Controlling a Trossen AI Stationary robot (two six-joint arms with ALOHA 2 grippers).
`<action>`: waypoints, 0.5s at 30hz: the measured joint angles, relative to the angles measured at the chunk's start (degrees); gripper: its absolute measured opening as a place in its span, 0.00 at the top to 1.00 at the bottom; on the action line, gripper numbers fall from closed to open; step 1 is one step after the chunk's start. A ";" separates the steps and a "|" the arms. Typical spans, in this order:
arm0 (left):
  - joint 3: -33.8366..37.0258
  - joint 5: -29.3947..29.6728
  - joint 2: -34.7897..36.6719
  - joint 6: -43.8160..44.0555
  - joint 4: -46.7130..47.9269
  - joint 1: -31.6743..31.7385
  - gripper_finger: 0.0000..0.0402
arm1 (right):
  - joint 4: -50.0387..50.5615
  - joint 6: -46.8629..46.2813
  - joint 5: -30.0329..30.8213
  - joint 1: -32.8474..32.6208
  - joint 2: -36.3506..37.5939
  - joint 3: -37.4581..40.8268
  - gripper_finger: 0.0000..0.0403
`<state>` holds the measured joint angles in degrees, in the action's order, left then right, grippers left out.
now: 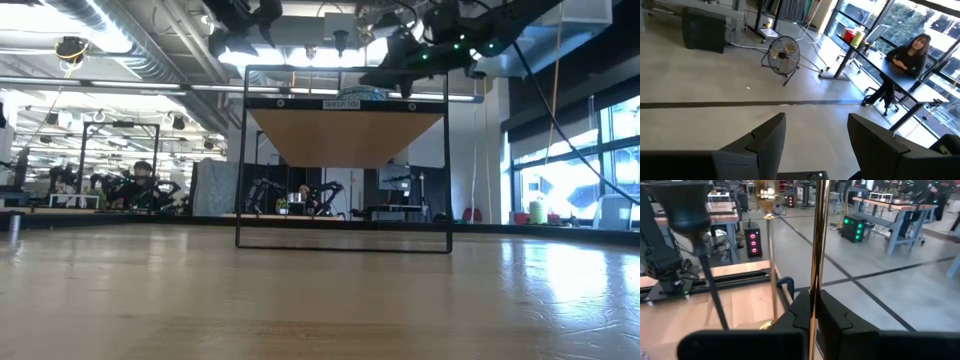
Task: Pick & Place candle stick holders
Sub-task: Put the gold candle holder on the shelf
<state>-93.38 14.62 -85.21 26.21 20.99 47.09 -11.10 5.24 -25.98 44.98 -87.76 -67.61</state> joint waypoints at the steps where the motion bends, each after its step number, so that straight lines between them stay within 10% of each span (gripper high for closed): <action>1: 0.00 -0.43 0.01 -0.03 0.01 0.00 0.48 | -0.21 0.07 -0.09 -0.23 -0.28 -0.02 0.96; 15: 0.00 -3.62 0.01 -0.67 0.21 0.00 0.48 | -3.13 0.35 2.53 -2.39 -4.20 -0.07 0.96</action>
<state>-93.38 11.00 -85.20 25.54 21.20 47.09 -14.23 5.58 -23.45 42.59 -91.96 -67.68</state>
